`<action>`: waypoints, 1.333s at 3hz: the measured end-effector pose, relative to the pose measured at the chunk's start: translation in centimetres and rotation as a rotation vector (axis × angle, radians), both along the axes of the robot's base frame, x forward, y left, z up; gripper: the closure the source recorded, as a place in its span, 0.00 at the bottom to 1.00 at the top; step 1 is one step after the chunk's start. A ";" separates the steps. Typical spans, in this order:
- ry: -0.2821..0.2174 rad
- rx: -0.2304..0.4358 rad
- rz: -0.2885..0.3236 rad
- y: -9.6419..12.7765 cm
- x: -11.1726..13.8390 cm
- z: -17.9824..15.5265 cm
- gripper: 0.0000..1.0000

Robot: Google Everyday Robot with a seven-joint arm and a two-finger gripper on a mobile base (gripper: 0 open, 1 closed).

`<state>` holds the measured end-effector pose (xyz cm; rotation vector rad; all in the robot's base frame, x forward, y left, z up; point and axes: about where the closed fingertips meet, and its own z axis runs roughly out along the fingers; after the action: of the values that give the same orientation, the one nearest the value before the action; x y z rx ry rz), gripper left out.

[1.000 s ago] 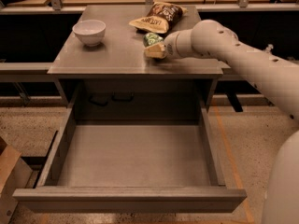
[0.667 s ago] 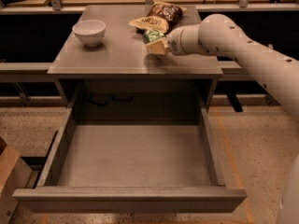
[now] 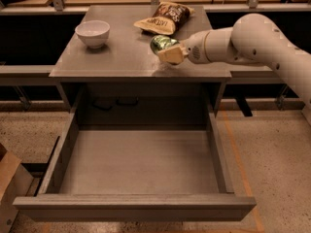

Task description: Place green can into top drawer

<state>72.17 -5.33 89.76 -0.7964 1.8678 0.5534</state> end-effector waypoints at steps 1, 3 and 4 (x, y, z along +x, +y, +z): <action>0.055 0.070 0.014 -1.2 -4.8 0.0 1.00; 0.151 0.150 0.024 -3.8 -11.9 -1.9 1.00; 0.194 0.175 0.054 -3.4 -14.3 -4.0 1.00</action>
Offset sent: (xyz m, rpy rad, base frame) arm -0.1872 -0.0566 -0.0278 0.2093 0.2430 0.0346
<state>57.84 -8.71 85.76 -0.6991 1.9457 0.8415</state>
